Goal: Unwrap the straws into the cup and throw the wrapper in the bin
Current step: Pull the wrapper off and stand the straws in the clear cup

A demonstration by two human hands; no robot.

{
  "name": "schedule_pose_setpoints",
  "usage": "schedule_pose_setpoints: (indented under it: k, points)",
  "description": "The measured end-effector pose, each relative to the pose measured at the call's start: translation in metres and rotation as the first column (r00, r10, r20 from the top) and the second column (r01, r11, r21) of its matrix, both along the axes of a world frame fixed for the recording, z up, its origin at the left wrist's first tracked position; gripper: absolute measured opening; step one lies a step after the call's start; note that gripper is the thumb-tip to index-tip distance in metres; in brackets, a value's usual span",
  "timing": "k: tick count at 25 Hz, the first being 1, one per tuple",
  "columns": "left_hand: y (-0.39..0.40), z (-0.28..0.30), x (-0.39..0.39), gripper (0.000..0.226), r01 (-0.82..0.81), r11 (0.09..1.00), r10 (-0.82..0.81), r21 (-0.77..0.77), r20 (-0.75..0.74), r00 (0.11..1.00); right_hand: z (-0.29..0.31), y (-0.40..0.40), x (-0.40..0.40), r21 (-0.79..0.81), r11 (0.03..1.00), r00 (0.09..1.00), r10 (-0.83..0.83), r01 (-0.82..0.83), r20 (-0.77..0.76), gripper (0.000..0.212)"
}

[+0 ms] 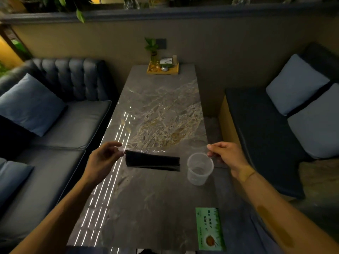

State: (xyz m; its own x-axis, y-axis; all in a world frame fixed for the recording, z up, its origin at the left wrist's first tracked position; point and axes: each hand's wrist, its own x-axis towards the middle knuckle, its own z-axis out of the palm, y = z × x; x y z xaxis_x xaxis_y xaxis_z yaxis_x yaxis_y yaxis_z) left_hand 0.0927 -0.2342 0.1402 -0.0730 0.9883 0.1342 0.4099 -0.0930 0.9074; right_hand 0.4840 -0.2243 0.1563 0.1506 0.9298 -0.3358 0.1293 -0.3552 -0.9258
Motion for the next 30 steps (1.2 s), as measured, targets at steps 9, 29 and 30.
schedule_pose_setpoints:
  k: [9, 29, 30]
  points:
    - [0.013, 0.010, -0.012, 0.033, -0.001, 1.000, 0.001, -0.009, -0.012, 1.000, -0.017, -0.005, -0.012, -0.051, 0.999, 0.998, -0.017, 0.014, -0.063, 0.010]
    - [0.065, 0.074, 0.028, 0.030, 0.138, 0.986, -0.123, 0.093, -0.150, 0.981, -0.032, -0.004, -0.004, -0.110, 0.982, 0.987, -0.158, 0.153, -0.036, 0.011]
    - [0.067, 0.078, 0.032, 0.029, 0.141, 0.985, -0.124, 0.100, -0.162, 0.979, -0.033, -0.005, -0.003, -0.114, 0.980, 0.985, -0.169, 0.163, -0.040, 0.011]
